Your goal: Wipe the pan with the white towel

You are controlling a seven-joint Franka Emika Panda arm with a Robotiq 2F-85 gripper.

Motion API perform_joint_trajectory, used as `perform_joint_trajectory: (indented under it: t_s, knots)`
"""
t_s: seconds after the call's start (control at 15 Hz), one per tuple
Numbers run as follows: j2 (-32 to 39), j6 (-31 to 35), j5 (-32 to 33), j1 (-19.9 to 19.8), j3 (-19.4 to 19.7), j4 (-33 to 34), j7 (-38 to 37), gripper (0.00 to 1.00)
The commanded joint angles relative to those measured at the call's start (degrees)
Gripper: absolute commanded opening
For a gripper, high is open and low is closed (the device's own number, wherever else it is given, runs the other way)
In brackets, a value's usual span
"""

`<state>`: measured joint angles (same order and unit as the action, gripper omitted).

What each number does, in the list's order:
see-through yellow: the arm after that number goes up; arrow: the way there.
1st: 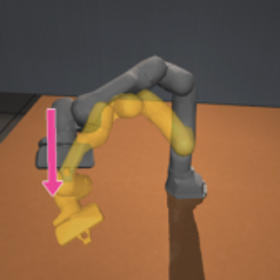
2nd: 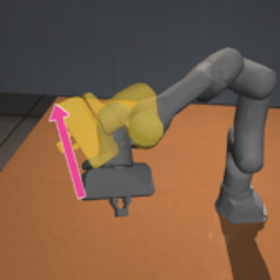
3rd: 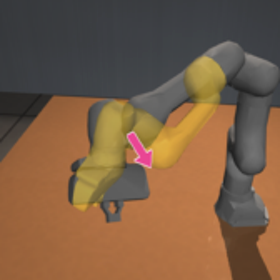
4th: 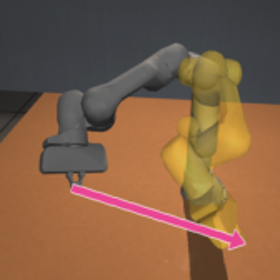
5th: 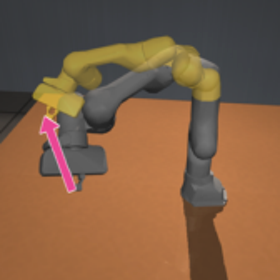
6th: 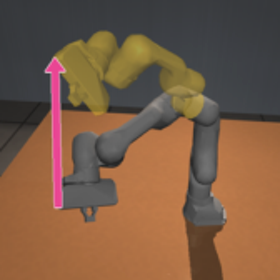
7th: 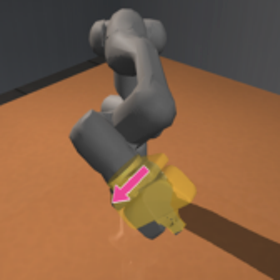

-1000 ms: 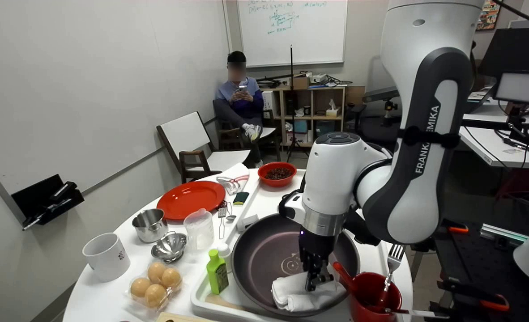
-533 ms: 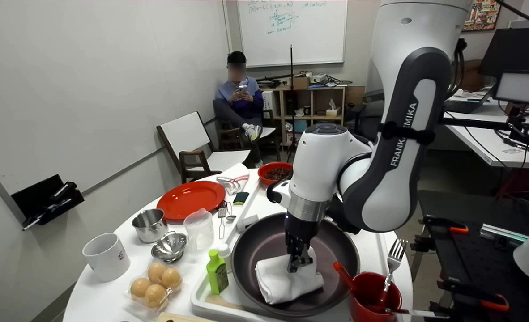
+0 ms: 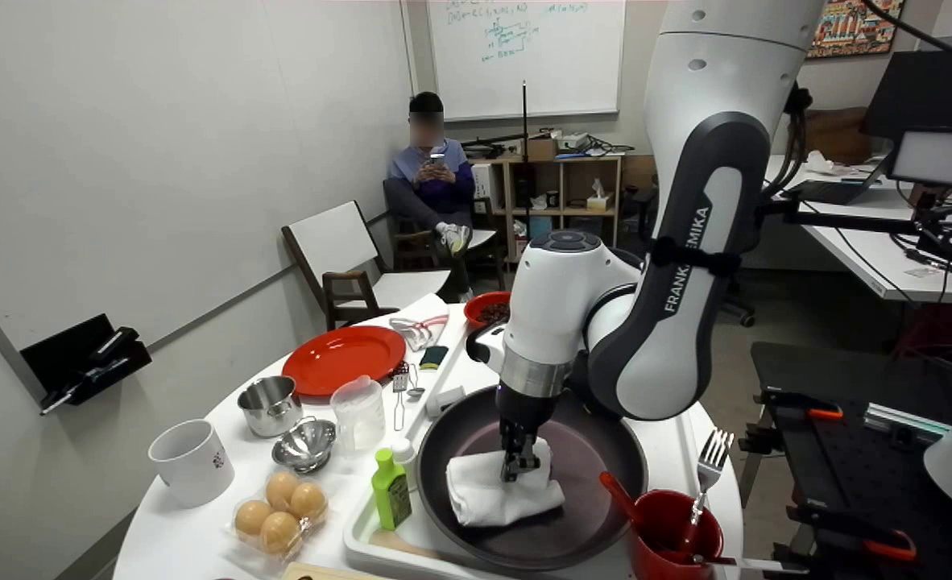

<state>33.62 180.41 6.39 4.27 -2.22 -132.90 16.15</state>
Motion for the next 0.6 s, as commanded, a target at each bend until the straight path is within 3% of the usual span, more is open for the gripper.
perform_joint_trajectory:
  t_s: [0.0,0.53]
  knots:
    - [2.1,-0.7,1.3,0.7,2.4,3.4,-2.8,0.08]
    - [1.6,0.1,1.6,0.4,5.4,3.5,-3.6,0.08]
